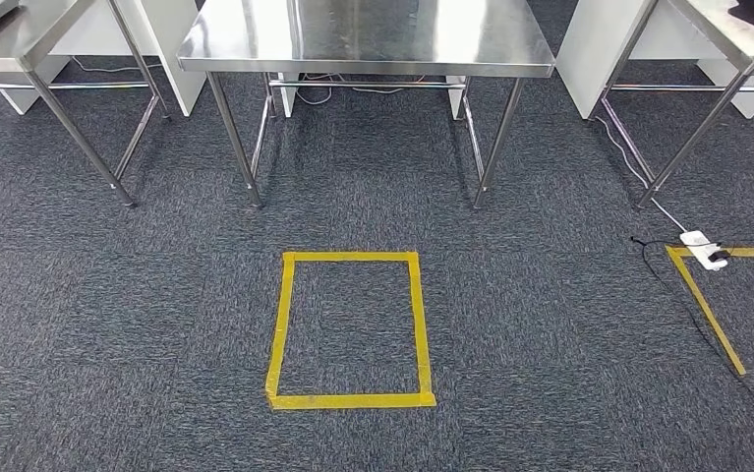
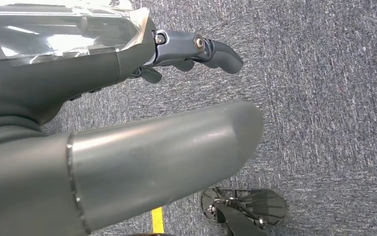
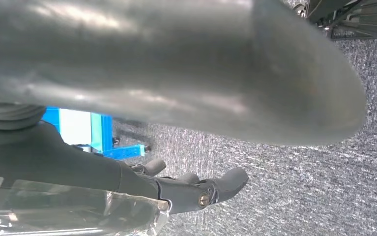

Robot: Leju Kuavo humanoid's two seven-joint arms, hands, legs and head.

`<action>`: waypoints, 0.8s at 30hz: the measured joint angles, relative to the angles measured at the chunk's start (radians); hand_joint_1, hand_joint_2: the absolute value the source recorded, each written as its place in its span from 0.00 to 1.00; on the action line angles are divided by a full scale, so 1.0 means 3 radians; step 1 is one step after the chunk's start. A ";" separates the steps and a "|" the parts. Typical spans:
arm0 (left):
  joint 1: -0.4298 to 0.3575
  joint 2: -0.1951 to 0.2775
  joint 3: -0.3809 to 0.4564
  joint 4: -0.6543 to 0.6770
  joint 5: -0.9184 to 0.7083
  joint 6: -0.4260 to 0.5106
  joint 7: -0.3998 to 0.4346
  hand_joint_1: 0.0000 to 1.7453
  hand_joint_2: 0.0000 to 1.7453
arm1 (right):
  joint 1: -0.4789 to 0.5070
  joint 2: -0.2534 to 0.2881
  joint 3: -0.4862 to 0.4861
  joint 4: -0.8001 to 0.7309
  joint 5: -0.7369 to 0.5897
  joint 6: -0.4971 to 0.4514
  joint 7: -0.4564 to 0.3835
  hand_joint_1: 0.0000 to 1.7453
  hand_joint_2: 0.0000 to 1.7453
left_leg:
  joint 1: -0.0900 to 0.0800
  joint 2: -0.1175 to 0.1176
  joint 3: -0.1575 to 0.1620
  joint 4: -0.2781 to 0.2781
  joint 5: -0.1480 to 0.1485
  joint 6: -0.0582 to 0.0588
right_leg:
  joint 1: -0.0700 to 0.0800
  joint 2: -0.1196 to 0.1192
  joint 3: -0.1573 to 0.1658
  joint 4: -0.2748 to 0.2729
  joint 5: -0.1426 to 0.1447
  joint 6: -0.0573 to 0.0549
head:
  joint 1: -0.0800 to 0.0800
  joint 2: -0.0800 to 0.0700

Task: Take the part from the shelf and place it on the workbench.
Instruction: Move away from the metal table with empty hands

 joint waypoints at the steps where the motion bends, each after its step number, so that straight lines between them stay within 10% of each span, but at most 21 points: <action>1: 0.0000 0.0000 0.0000 0.0000 -0.0001 0.0002 0.0000 0.00 0.00 | 0.0000 0.0000 0.0000 0.0000 0.0000 0.0000 0.0000 0.00 0.00 | 0.0001 0.0000 0.0000 0.0000 0.0001 0.0001 | -0.0001 0.0000 -0.0001 0.0000 0.0001 0.0001 | 0.0000 0.0000; 18: 0.0000 -0.0001 0.0000 0.0000 -0.0009 0.0020 0.0004 0.00 0.00 | -0.0001 -0.0003 0.0003 0.0000 -0.0002 -0.0003 -0.0021 0.00 0.00 | 0.0014 -0.0001 -0.0008 0.0004 0.0002 0.0009 | -0.0008 0.0000 -0.0005 -0.0003 0.0007 0.0009 | -0.0001 0.0000; 22: -0.0002 -0.0013 0.0001 0.0000 0.0002 0.0029 0.0008 0.00 0.00 | -0.0008 -0.0017 0.0003 0.0000 -0.0010 0.0001 -0.0047 0.00 0.00 | 0.0068 0.0049 -0.0022 -0.0090 0.0081 0.0085 | -0.0026 0.0013 -0.0406 0.0775 -0.0340 0.0005 | 0.0026 0.0000; 24: -0.0001 -0.0017 0.0002 0.0001 0.0003 0.0029 0.0008 0.00 0.00 | -0.0001 -0.0024 0.0003 0.0000 -0.0010 0.0004 -0.0046 0.00 0.00 | 0.0077 0.0087 -0.0028 -0.0086 0.0082 0.0068 | -0.0048 0.0013 -0.0519 0.0979 -0.0366 0.0054 | 0.0028 0.0000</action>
